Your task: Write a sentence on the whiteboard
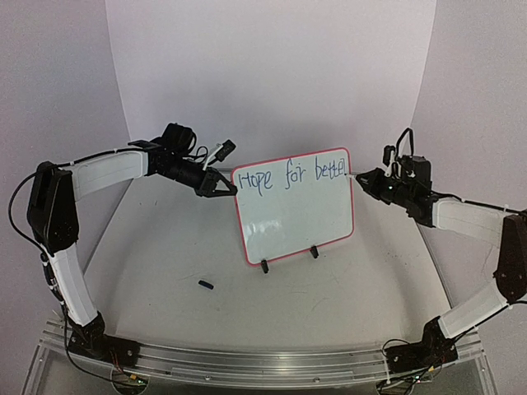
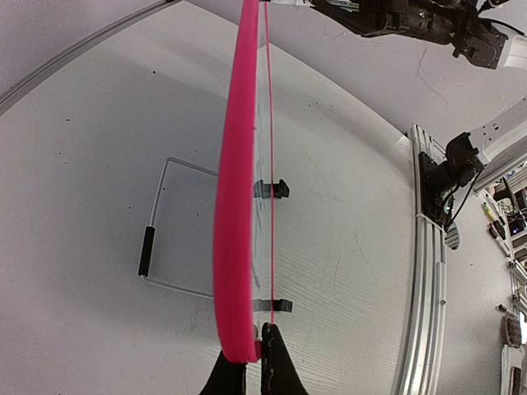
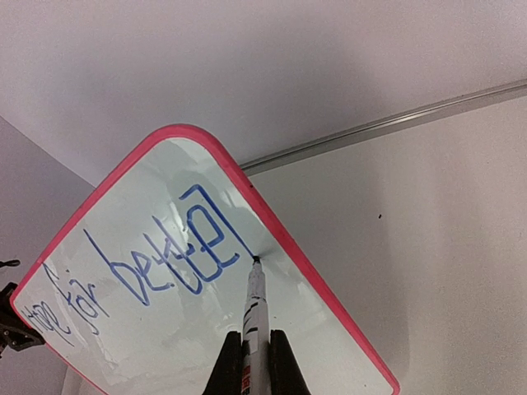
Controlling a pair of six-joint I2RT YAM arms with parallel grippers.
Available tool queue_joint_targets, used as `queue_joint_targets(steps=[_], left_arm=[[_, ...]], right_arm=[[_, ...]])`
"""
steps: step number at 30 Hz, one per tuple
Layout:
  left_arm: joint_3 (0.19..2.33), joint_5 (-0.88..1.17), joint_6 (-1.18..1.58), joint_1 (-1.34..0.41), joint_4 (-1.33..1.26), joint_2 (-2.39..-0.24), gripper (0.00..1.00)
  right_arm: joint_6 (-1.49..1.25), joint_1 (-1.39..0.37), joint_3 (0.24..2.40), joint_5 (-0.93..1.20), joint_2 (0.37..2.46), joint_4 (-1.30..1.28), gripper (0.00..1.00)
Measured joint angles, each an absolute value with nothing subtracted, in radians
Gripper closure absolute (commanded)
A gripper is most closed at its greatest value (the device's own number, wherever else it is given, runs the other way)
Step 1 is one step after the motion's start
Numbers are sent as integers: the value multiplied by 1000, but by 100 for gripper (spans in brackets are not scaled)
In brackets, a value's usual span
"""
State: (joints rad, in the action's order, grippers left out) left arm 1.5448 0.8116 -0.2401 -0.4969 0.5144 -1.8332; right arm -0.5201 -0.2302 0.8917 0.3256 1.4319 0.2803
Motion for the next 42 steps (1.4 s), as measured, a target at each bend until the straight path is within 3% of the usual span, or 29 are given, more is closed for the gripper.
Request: queue_joint_targets(steps=[42], left_arm=[[1545, 811, -240, -497, 514, -1833, 100]], right_arm=[[-521, -230, 961, 285, 1453, 291, 100]])
